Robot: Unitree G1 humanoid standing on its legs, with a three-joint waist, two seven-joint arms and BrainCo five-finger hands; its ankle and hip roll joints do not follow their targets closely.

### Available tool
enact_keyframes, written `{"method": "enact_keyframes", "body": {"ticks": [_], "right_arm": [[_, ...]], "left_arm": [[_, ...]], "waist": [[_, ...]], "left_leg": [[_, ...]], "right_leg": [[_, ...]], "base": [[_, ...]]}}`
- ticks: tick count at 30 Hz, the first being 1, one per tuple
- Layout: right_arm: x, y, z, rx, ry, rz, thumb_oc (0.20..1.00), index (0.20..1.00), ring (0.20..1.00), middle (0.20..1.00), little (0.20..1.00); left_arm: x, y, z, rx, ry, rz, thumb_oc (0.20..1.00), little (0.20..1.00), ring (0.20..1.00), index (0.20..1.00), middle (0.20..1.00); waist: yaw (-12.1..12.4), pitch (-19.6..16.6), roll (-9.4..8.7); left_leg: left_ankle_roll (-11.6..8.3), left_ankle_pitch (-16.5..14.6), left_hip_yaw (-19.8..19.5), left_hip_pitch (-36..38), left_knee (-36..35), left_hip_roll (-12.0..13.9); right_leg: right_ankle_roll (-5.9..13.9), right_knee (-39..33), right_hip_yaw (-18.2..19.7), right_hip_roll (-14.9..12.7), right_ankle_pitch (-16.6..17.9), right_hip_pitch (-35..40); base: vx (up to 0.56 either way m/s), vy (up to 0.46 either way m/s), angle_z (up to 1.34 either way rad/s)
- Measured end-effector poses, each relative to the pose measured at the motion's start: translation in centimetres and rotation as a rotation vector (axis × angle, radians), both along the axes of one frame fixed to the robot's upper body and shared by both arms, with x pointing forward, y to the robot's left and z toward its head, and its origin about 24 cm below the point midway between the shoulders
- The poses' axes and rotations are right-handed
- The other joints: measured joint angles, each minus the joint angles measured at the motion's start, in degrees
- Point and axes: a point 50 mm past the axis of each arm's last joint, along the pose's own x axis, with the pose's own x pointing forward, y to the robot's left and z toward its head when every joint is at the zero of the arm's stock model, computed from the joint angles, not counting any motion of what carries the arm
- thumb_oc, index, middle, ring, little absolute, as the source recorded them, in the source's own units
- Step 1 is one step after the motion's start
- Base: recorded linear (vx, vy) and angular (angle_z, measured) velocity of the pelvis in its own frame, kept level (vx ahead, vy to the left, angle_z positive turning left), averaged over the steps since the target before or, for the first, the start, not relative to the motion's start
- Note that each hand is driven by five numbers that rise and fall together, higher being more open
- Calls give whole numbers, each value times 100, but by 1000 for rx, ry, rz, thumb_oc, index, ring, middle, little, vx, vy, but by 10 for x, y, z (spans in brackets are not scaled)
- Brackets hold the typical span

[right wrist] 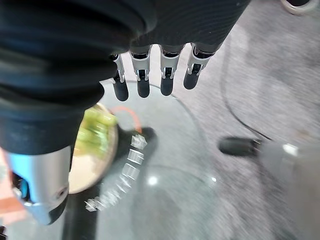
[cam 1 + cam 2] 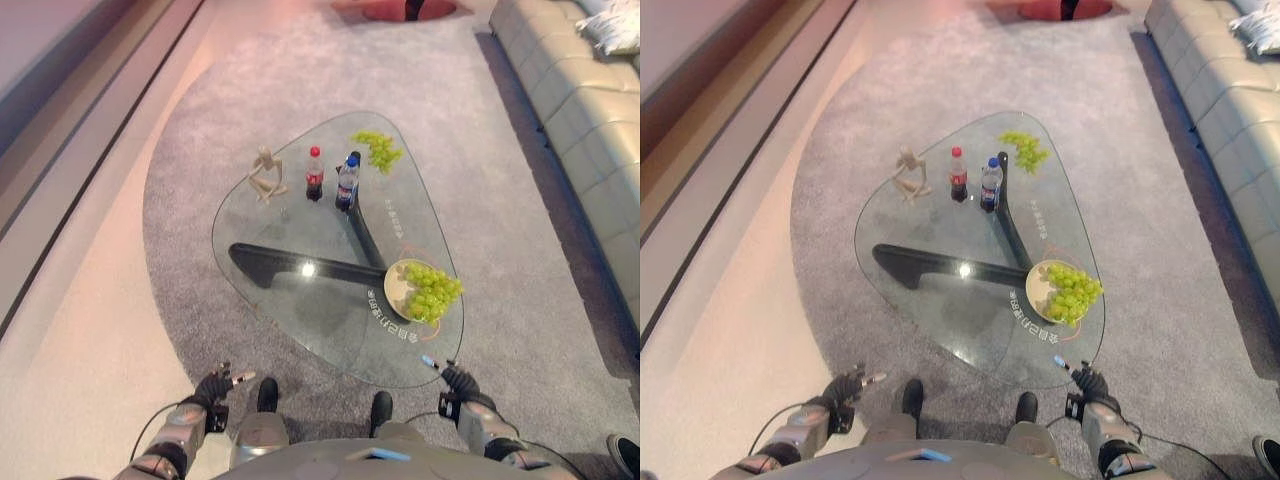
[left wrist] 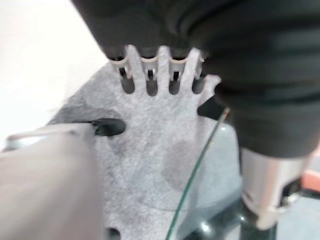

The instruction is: Pick up fruits into the plate

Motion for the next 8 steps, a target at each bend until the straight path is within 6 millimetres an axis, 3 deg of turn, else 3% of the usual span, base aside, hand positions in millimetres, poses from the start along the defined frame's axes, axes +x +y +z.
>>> {"method": "enact_keyframes", "body": {"ticks": [2,8], "right_arm": [[-24,7,-10,20,87,26,1000,1000,1000,1000,1000],[-55,6,-17,32,188,19,1000,1000,1000,1000,1000]], "left_arm": [[-15,-2,-6,-11,54,4,1000,1000,1000,1000,1000],[-41,-6,-14,-38,137,25,1000,1000,1000,1000,1000]], "waist": [[-8,-156,15],[-135,-452,182]], "left_leg": [[8,-50,26,120,-2,-6],[46,-92,91,277,-3,-11]], "right_leg": [[-16,0,12,-10,-26,101],[17,-3,70,-46,-50,214]], "base": [[97,61,-2],[79,65,-5]]}}
